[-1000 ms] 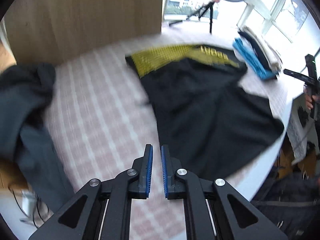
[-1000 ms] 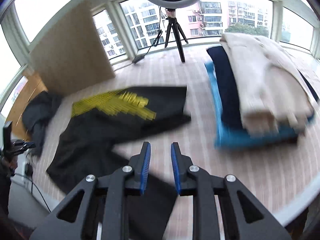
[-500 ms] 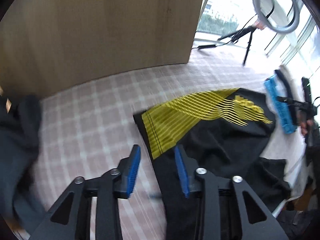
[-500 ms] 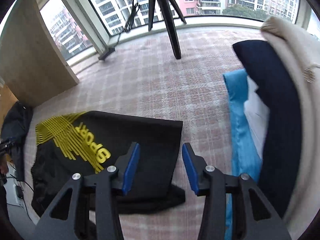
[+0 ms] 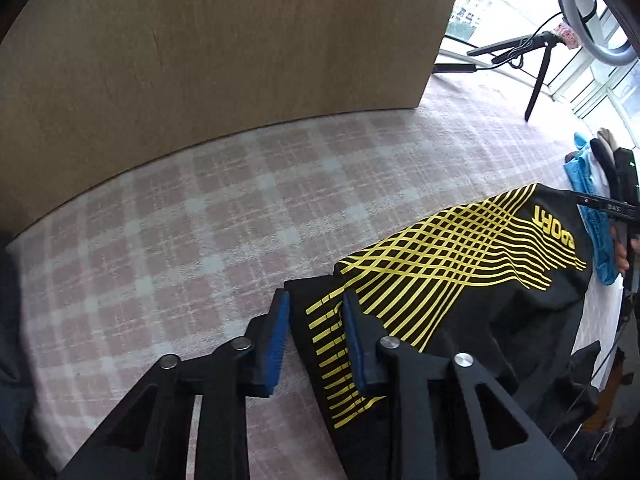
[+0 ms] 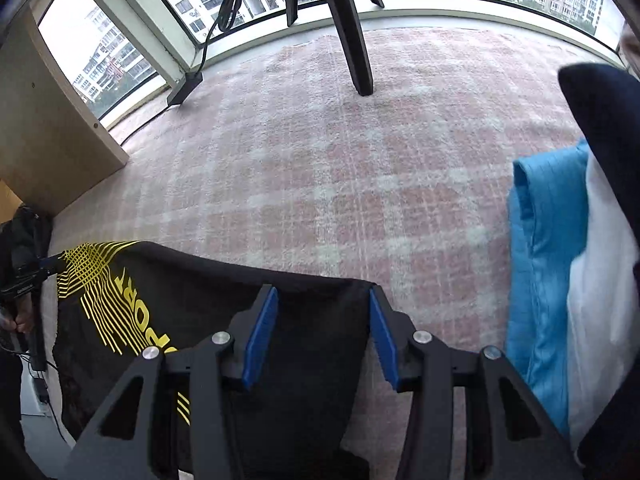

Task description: Fold clothes

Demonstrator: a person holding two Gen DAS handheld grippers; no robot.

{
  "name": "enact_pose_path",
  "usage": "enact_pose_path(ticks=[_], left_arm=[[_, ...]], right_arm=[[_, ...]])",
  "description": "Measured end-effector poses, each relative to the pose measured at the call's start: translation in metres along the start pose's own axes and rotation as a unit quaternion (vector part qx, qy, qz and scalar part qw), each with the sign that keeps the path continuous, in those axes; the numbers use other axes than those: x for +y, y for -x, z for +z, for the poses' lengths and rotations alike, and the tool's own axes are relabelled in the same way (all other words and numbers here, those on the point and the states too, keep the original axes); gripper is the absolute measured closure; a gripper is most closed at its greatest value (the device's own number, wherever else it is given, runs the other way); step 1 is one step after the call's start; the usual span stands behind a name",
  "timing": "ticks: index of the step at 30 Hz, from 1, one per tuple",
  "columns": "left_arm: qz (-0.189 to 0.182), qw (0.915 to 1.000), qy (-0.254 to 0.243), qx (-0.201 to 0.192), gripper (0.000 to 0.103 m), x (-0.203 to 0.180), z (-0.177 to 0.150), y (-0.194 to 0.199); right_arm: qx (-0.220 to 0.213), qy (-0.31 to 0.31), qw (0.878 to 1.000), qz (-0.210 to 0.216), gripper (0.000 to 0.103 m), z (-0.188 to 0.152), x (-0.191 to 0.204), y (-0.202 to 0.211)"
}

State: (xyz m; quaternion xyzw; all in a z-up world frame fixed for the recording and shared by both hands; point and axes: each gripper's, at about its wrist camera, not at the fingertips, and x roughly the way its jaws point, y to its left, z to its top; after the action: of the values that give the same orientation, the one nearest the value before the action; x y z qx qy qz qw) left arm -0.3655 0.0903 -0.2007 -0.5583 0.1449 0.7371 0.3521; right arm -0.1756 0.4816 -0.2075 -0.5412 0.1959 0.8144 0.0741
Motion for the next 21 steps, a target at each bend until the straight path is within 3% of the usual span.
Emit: enact_pose_path(ticks=[2, 3, 6, 7, 8, 11, 14, 19, 21], left_arm=[[0.000, 1.0000, -0.002, -0.007, 0.084, -0.001, -0.004, 0.002], [-0.004, 0.9999, 0.000, -0.010, 0.085, -0.002, -0.006, 0.003], [-0.012, 0.9995, 0.000, -0.029, 0.089, -0.002, -0.006, 0.014], [-0.013, 0.9993, -0.001, -0.035, 0.089, -0.002, -0.007, 0.018], [-0.014, 0.9991, -0.002, -0.040, 0.089, -0.003, -0.008, 0.021], [-0.013, 0.9986, -0.009, -0.050, 0.090, -0.006, -0.010, 0.030], [-0.008, 0.9982, -0.010, -0.058, 0.090, -0.004, -0.009, 0.038], [-0.009, 0.9947, 0.029, -0.099, 0.090, 0.010, -0.005, 0.060], [0.011, 0.9942, 0.038, -0.100, 0.090, 0.013, -0.002, 0.052]], right_arm=[[0.001, 0.006, 1.000, -0.005, 0.060, 0.002, 0.002, 0.000], [0.001, 0.009, 1.000, -0.003, 0.070, 0.002, 0.003, 0.001], [0.000, 0.019, 1.000, 0.009, 0.079, -0.002, 0.005, 0.008], [-0.011, 0.029, 0.999, 0.009, 0.086, -0.004, 0.007, 0.013], [-0.020, 0.030, 0.999, 0.014, 0.101, -0.005, 0.007, 0.017], [-0.028, 0.022, 0.999, 0.040, 0.101, -0.002, 0.006, 0.024], [-0.035, 0.032, 0.998, 0.036, 0.101, 0.004, 0.011, 0.027], [-0.123, -0.012, 0.991, 0.057, 0.101, 0.018, 0.001, 0.060], [-0.139, -0.011, 0.989, 0.045, 0.101, 0.031, 0.001, 0.058]])
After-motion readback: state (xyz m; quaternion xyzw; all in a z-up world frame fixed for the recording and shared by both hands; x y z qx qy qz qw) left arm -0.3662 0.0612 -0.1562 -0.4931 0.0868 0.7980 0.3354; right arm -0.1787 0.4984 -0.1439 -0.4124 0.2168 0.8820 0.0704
